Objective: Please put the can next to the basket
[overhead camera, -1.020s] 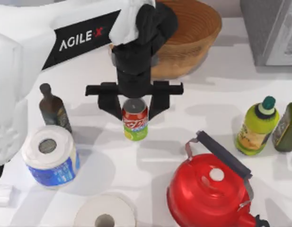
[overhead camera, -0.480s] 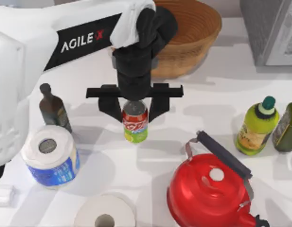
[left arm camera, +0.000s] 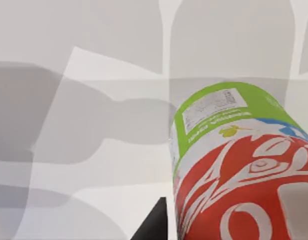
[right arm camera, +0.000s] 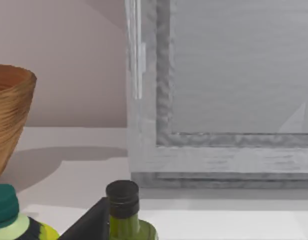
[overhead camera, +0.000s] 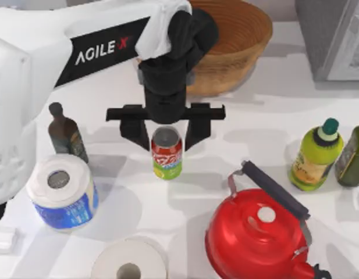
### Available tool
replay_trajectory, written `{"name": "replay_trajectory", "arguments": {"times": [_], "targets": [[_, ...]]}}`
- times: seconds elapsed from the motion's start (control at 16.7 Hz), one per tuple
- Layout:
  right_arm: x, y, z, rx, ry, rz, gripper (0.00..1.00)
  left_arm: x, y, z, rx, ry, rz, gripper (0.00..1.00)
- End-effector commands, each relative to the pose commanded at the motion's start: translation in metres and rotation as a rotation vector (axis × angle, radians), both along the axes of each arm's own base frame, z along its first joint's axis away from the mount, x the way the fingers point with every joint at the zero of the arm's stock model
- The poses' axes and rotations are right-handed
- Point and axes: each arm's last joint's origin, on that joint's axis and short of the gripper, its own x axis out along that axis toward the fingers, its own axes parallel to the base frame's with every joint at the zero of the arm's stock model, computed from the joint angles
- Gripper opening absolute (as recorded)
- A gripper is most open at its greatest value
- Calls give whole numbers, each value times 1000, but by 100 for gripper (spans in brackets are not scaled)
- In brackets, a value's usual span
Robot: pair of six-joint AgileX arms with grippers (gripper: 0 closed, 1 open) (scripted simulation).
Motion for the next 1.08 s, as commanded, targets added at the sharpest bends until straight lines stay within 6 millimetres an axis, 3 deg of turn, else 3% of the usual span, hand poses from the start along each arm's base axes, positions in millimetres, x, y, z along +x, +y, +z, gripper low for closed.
{"name": "replay_trajectory", "arguments": {"times": [0.12, 0.18, 0.72, 1.08], "targets": [[0, 0, 0, 0, 0, 0, 100, 0, 0, 0, 0, 0, 0, 98], [0, 0, 0, 0, 0, 0, 100, 0, 0, 0, 0, 0, 0, 100], [0, 0, 0, 0, 0, 0, 100, 1, 1, 1, 0, 0, 3, 100], [0, 0, 0, 0, 0, 0, 100, 1, 1, 36, 0, 0, 2, 100]]}}
